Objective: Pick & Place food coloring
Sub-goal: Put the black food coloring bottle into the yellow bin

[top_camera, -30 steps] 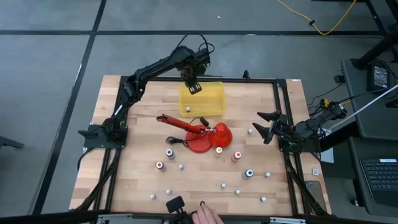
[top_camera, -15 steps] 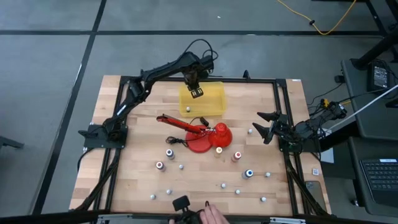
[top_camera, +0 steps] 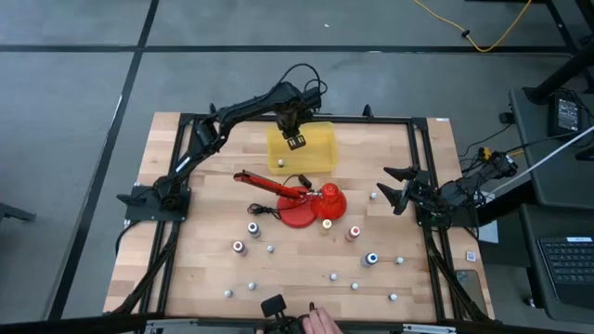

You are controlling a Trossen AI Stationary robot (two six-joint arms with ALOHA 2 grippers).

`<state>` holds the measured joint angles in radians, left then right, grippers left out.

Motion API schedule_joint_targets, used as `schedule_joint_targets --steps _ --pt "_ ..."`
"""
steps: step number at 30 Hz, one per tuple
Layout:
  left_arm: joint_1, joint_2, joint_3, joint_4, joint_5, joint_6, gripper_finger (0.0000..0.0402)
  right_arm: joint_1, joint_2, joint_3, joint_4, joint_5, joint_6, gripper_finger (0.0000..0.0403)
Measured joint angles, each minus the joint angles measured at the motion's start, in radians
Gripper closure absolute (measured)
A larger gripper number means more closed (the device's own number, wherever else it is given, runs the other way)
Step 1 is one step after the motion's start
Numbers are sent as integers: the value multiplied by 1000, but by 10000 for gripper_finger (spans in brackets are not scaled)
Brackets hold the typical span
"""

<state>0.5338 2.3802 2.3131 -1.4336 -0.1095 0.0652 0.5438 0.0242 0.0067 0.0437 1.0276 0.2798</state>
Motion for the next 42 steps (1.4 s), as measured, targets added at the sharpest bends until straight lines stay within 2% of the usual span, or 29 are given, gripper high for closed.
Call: schedule_joint_targets --steps 17,42 --pt "-85 16 -1 -8 74 52 339 0 0 0 0 0 0 56" --pt "-115 74 -2 32 110 27 339 0 0 0 0 0 0 56"
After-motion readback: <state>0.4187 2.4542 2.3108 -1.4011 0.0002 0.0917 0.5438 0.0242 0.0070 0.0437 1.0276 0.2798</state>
